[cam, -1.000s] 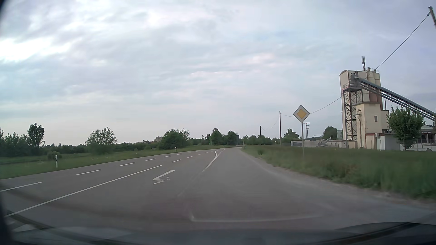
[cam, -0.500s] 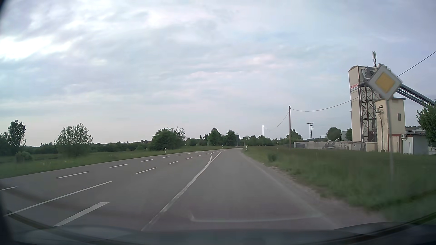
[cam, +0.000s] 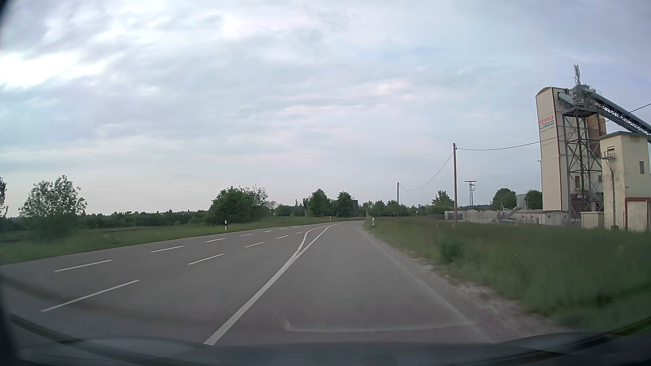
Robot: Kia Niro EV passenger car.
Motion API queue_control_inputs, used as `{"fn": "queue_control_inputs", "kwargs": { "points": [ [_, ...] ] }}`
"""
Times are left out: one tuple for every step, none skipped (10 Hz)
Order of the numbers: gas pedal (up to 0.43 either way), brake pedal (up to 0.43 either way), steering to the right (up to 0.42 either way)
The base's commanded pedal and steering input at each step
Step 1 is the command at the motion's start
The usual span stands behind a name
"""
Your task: Follow the waypoints while adhering to traffic rules and regulations
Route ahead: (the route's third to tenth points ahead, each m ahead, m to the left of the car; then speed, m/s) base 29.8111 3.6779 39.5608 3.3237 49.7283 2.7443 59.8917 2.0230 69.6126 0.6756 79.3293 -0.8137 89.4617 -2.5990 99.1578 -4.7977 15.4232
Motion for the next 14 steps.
{"fn": "queue_control_inputs", "kwargs": {
  "points": [
    [0.157, 0.000, 0.000],
    [0.157, 0.000, -0.001],
    [0.157, 0.000, -0.002],
    [0.157, 0.000, -0.002],
    [0.157, 0.000, -0.003],
    [0.157, 0.000, -0.002],
    [0.157, 0.000, -0.003],
    [0.157, 0.000, -0.002],
    [0.157, 0.000, -0.002],
    [0.157, 0.000, -0.002],
    [0.157, 0.000, -0.003],
    [0.157, 0.000, -0.002],
    [0.157, 0.000, -0.003],
    [0.150, 0.000, -0.001]
  ]
}}
